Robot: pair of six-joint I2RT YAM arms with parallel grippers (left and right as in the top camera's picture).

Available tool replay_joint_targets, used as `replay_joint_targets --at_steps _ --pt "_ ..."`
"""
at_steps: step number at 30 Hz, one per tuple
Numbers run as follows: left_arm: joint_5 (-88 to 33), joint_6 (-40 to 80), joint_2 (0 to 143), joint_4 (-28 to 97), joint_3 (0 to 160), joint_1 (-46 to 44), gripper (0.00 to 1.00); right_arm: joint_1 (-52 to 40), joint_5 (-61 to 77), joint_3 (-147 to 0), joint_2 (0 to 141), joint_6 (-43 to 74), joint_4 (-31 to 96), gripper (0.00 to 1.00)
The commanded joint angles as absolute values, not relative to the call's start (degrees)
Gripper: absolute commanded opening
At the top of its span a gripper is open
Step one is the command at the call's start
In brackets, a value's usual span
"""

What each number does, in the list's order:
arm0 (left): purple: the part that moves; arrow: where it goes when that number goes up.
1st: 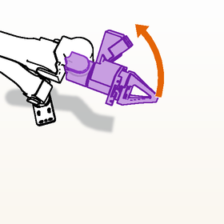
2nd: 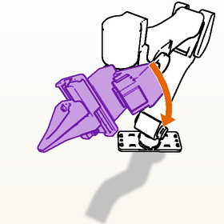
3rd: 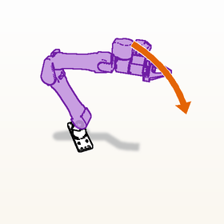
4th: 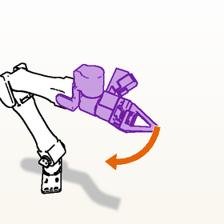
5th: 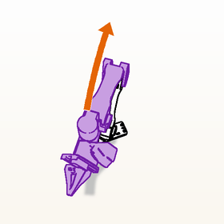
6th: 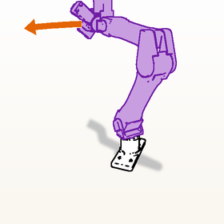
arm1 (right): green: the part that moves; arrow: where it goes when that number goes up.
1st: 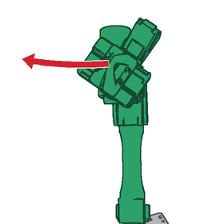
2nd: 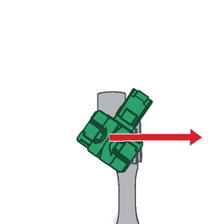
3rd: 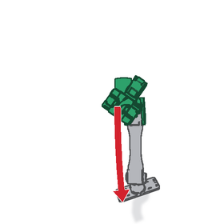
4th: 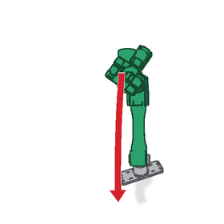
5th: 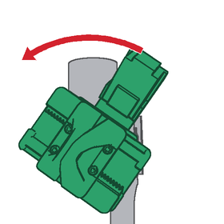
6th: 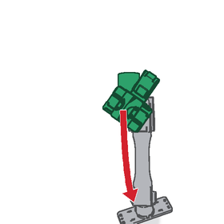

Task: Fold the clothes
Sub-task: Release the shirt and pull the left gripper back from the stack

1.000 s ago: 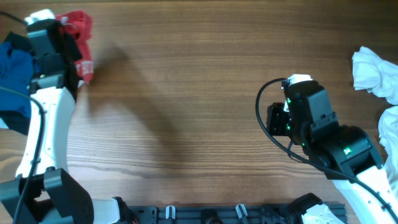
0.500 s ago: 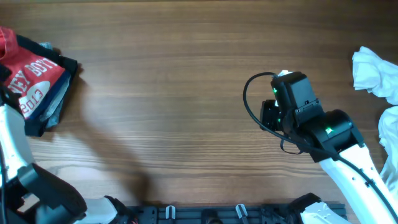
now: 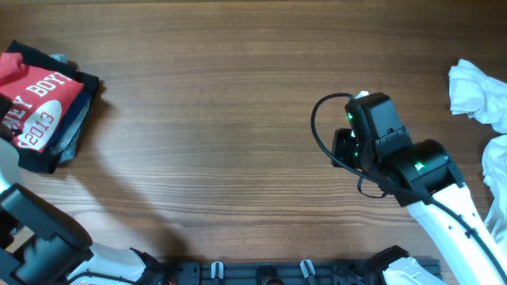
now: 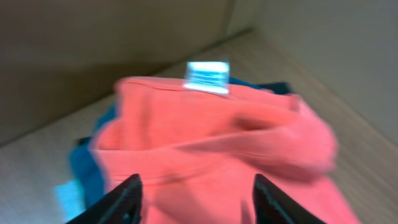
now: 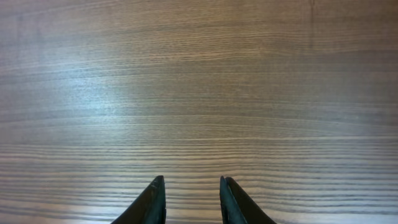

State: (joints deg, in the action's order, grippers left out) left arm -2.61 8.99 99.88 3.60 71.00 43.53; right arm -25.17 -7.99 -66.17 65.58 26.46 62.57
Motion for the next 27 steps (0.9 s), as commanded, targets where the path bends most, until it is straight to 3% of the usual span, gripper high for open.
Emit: replay_joint_targets --at_steps 1,8,11,12,15,18,27 --pt "-13.78 9.43 99.96 3.44 72.03 40.42 0.63 -25.04 -8.97 -67.24 66.15 27.16 61.76 0.48" --pt "-15.84 6.63 99.94 9.52 72.03 19.86 0.73 -25.04 -5.69 -67.22 73.32 26.94 56.51 0.99" --pt "-15.79 6.39 99.98 14.35 72.03 9.34 0.89 -25.04 -5.74 -67.22 77.47 26.41 52.31 1.0" --pt "-15.79 6.39 99.98 15.38 72.03 6.85 1.0 -25.04 -5.76 -67.22 78.67 25.15 49.95 1.0" --pt "-15.84 6.46 99.98 21.5 72.03 -1.43 1.0 -25.04 -9.45 -67.22 81.14 22.65 39.92 1.0" --pt "-15.81 6.46 99.96 31.29 72.03 -3.66 1.0 -24.4 -9.37 -67.26 81.12 20.56 35.14 1.0" --pt "-10.9 6.48 98.52 66.43 80.03 -3.46 1.0 -10.98 -1.17 -67.29 77.87 16.05 42.28 0.99"
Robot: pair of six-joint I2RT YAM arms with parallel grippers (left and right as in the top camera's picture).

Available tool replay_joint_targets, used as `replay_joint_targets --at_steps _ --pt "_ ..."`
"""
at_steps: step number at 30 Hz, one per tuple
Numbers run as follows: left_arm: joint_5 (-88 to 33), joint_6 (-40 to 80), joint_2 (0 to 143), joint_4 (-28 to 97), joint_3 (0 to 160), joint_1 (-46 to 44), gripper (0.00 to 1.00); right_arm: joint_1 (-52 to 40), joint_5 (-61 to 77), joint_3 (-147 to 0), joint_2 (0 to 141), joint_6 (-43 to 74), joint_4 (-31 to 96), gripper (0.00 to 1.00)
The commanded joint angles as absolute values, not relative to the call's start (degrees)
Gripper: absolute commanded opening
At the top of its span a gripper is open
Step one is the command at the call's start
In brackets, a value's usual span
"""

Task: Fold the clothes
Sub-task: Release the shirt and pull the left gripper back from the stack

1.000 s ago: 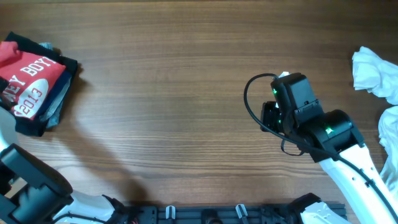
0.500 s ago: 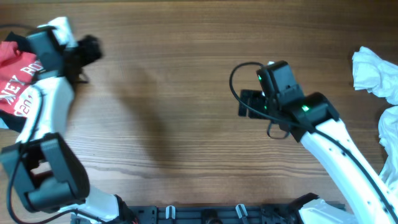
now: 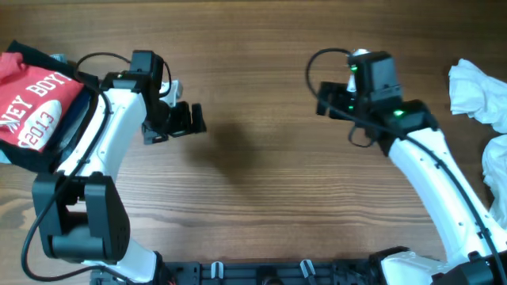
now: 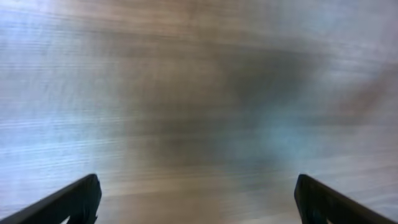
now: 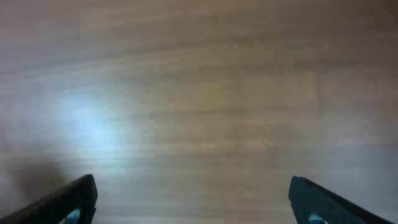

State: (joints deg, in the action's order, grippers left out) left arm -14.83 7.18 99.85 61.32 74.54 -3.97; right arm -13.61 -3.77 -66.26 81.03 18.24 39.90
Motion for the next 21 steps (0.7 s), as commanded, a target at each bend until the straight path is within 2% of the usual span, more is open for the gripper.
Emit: replay_joint_targets --at_steps 1,7,11,15,21 --pt "-9.91 6.46 97.54 68.12 81.01 -3.49 1.0 -10.26 -1.17 -67.29 76.6 15.14 43.05 1.0" --pt "-7.33 6.46 81.12 68.6 79.5 -3.49 1.0 -8.75 -0.97 -67.05 64.01 13.61 45.8 1.0" --pt "-7.14 6.46 66.61 62.13 71.11 -3.49 1.0 -8.78 -1.19 -63.64 54.46 13.02 44.99 0.99" --pt "-6.81 8.03 50.5 52.6 59.77 -3.49 1.0 -8.75 -2.17 -53.98 41.47 10.7 40.99 1.0" --pt "-6.52 8.16 41.25 50.76 55.44 -3.49 1.0 -8.75 -3.14 -50.06 34.5 10.61 50.28 1.0"
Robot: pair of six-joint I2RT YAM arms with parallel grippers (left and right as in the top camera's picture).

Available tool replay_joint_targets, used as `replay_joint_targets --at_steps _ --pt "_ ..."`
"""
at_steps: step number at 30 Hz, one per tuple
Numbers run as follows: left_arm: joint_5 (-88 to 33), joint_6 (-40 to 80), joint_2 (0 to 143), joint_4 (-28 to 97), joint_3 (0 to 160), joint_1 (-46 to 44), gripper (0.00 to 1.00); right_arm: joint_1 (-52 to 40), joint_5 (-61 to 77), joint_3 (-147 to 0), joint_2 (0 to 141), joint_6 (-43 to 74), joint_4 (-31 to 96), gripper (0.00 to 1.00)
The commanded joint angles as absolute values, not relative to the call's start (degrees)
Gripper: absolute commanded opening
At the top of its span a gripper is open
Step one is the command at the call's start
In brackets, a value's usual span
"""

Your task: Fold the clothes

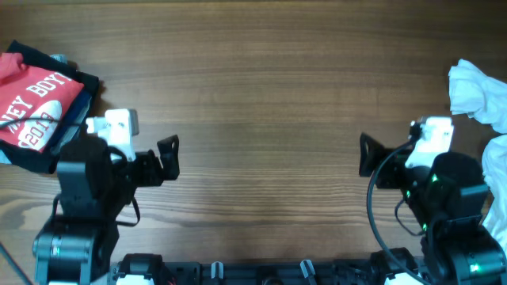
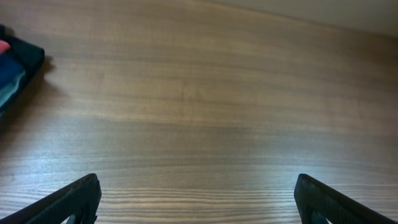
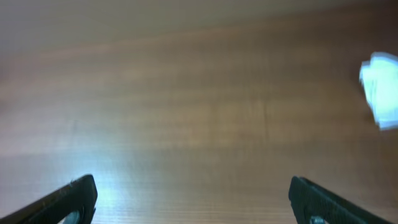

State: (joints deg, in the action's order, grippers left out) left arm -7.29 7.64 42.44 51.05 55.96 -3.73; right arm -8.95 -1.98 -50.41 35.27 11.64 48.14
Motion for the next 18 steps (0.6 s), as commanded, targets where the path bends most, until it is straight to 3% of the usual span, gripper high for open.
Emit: replay_joint_targets --at_steps 1,18 --pt "-6.52 8.16 41.23 51.0 55.44 -3.49 1.0 -8.75 -3.11 -50.06 34.65 10.61 51.96 1.0" --pt "-6.52 8.16 41.41 51.31 55.44 -3.49 1.0 -8.8 -3.14 -49.84 34.3 7.49 54.28 0.99"
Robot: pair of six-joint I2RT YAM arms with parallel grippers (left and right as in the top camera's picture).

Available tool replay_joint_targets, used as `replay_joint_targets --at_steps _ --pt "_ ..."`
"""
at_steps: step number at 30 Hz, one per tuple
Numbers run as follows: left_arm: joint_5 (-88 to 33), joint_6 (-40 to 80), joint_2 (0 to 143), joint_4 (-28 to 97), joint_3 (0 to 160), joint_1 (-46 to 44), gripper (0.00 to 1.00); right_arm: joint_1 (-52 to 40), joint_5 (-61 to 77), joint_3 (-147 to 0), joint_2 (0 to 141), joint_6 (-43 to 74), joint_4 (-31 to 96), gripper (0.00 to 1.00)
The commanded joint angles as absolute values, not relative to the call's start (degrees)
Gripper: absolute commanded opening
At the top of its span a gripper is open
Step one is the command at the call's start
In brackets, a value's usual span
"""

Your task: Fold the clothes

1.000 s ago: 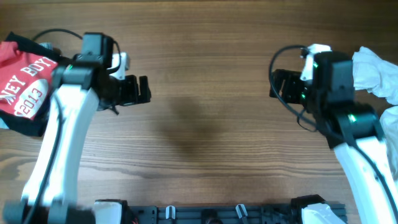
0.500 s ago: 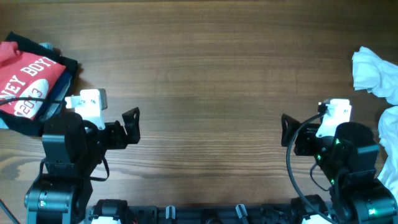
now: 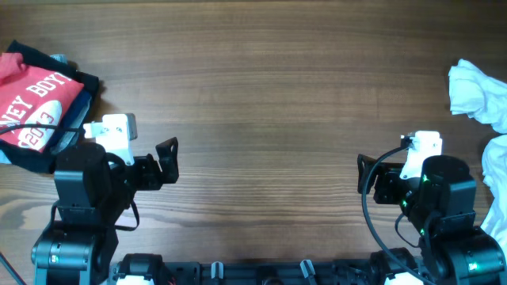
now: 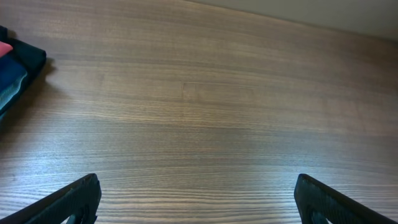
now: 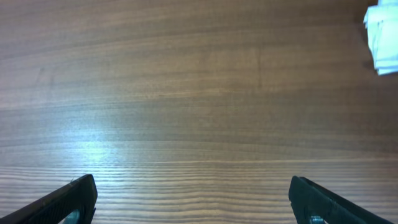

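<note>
A folded stack of clothes point(image 3: 40, 103) with a red "BOY 2013" shirt on top lies at the table's far left; its dark edge point(image 4: 15, 65) shows in the left wrist view. Crumpled white clothes point(image 3: 474, 93) sit at the far right, and a corner of the white cloth point(image 5: 380, 37) appears in the right wrist view. My left gripper point(image 3: 169, 161) stands open near the front left, right of the stack, with nothing in it point(image 4: 198, 200). At the front right my right gripper point(image 3: 365, 176) is also wide open and holds nothing point(image 5: 196, 202).
The wooden table point(image 3: 261, 95) stretches between the two arms. More white cloth point(image 3: 497, 166) lies at the right edge beside the right arm. The arm bases sit along the front edge.
The right arm has drawn back slightly toward the front edge, and its view has sharpened. The left arm has barely shifted. Both grippers stay wide open.
At first my left gripper was close over the red shirt on the stack, and my right gripper hung mid-table with its fingers close together. Then both arms were reaching out over the table with jaws wide open. After that they stood near the front edge, as now.
</note>
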State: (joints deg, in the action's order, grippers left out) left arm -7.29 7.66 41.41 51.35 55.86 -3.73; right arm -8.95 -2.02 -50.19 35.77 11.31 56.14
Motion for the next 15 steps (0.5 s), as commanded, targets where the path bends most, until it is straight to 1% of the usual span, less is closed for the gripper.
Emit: replay_joint_targets --at_steps 1,3,4,8,12,15 --pt "-6.52 8.16 41.41 51.31 55.44 -3.49 1.0 -8.8 -1.93 -49.41 33.21 4.69 51.96 1.0" --pt "-6.52 8.16 41.41 51.31 55.44 -3.49 1.0 -8.8 0.91 -45.89 29.15 -1.04 44.99 1.0" --pt "-6.52 8.16 41.41 51.31 55.44 -3.49 1.0 -8.8 1.61 -42.54 26.13 -1.69 40.95 1.0" --pt "-6.52 8.16 41.41 51.31 55.44 -3.49 1.0 -8.69 3.57 -27.46 12.78 -1.13 26.63 1.0" --pt "-6.52 8.16 41.41 51.31 55.44 -3.49 1.0 -7.38 4.01 -16.56 0.67 -1.15 16.27 1.0" --pt "-6.52 8.16 41.41 51.31 55.44 -3.49 1.0 -6.24 5.02 -11.86 0.19 -1.56 10.11 1.0"
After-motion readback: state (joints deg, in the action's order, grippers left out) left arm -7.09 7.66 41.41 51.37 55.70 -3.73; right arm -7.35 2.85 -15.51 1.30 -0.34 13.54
